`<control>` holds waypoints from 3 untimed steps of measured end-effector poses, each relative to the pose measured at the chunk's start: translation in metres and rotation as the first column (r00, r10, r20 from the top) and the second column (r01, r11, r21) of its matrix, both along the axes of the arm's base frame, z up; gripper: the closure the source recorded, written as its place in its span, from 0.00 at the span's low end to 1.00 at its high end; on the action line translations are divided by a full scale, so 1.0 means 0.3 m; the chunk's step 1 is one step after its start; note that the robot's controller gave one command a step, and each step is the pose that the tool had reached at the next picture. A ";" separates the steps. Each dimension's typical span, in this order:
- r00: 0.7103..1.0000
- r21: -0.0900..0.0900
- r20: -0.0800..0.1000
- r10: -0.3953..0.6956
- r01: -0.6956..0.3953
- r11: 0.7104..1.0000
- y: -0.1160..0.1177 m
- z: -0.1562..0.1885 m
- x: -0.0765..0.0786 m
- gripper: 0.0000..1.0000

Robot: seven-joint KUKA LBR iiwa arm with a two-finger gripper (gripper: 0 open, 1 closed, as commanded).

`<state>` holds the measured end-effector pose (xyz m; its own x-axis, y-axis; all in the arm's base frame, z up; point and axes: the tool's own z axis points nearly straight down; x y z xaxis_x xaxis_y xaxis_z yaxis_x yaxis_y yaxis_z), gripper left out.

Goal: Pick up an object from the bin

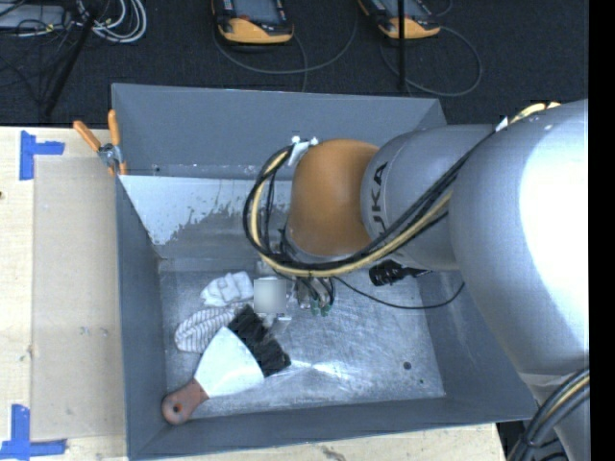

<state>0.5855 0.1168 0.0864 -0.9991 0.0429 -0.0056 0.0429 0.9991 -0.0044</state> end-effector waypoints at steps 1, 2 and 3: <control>0.996 0.009 -0.007 -0.091 0.091 0.996 0.117 -0.029 0.076 1.00; 0.996 0.009 -0.007 -0.090 0.090 0.996 0.117 -0.029 0.076 1.00; 0.987 0.005 0.004 -0.163 0.163 0.987 0.137 0.011 -0.033 1.00</control>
Offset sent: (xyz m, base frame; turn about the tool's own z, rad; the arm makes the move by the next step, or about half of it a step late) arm 0.0000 0.0000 0.0000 0.0000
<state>0.5756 0.1579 0.0896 -0.9786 0.2053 -0.0094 0.2053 0.9787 0.0003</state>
